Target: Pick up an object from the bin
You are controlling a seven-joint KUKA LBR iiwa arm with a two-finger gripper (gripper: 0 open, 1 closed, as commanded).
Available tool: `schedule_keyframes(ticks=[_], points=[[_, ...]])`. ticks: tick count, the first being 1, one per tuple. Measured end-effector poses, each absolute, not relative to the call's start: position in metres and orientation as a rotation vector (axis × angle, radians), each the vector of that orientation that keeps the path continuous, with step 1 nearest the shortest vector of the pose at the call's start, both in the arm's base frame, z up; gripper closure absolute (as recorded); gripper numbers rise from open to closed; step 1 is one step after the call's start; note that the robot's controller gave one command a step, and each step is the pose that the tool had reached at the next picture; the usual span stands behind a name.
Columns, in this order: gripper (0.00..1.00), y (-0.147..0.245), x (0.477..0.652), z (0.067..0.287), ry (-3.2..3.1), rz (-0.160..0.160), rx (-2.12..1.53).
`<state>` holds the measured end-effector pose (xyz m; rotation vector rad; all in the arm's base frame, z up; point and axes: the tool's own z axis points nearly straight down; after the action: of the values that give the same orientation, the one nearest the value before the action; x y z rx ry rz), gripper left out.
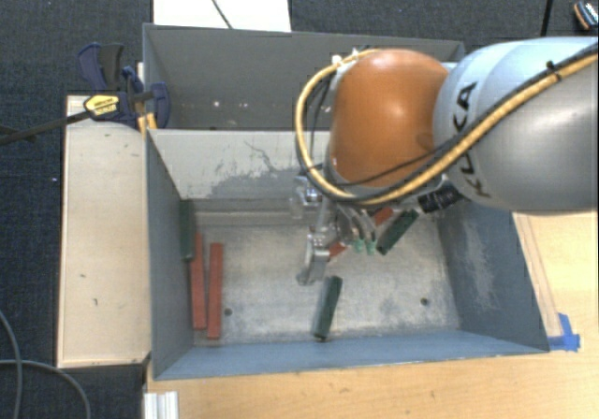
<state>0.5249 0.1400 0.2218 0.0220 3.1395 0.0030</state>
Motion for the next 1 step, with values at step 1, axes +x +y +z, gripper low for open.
schedule_keyframes(ticks=[1], points=[[0.0,0.165,0.4866,0.205,3.126,0.002,-0.312]])
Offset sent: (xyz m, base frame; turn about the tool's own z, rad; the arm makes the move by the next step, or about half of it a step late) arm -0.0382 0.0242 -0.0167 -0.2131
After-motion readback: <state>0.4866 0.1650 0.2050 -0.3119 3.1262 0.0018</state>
